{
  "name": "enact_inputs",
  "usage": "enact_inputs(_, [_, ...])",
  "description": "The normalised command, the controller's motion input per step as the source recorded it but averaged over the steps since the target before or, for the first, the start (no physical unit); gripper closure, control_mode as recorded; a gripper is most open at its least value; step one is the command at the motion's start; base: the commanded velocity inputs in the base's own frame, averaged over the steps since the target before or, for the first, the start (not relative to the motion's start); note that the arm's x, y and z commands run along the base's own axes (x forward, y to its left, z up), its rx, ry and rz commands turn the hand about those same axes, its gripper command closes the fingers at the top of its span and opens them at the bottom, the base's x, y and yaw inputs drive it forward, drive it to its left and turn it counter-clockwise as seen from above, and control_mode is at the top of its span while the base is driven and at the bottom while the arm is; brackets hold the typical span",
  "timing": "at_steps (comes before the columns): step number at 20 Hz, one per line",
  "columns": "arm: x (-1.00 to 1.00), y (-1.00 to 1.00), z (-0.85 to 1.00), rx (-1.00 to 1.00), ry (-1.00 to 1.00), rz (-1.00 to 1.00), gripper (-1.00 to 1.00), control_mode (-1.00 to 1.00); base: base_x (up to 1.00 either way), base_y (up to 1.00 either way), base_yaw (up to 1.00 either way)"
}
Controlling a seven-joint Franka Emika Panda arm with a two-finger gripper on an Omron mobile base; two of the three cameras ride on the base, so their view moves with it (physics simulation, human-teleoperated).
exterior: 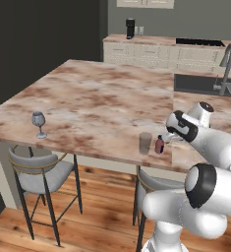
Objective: There is a wine glass and glass cup on the dining counter. Place the wine bottle next to the wine glass and the juice bottle next to the glass cup.
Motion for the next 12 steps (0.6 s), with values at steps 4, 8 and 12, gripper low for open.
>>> enact_inputs(4, [-0.55,0.00,0.29,0.00,0.14,-0.01,-1.00,-1.00,0.00,0.00,0.00])
enact_inputs(8, [-0.63,0.00,0.17,0.00,-0.01,-0.02,-1.00,-1.00,0.00,0.00,0.00])
enact_inputs(12, [-0.57,0.11,0.01,-0.01,-0.09,-0.11,-1.00,-1.00,0.00,0.00,0.00])
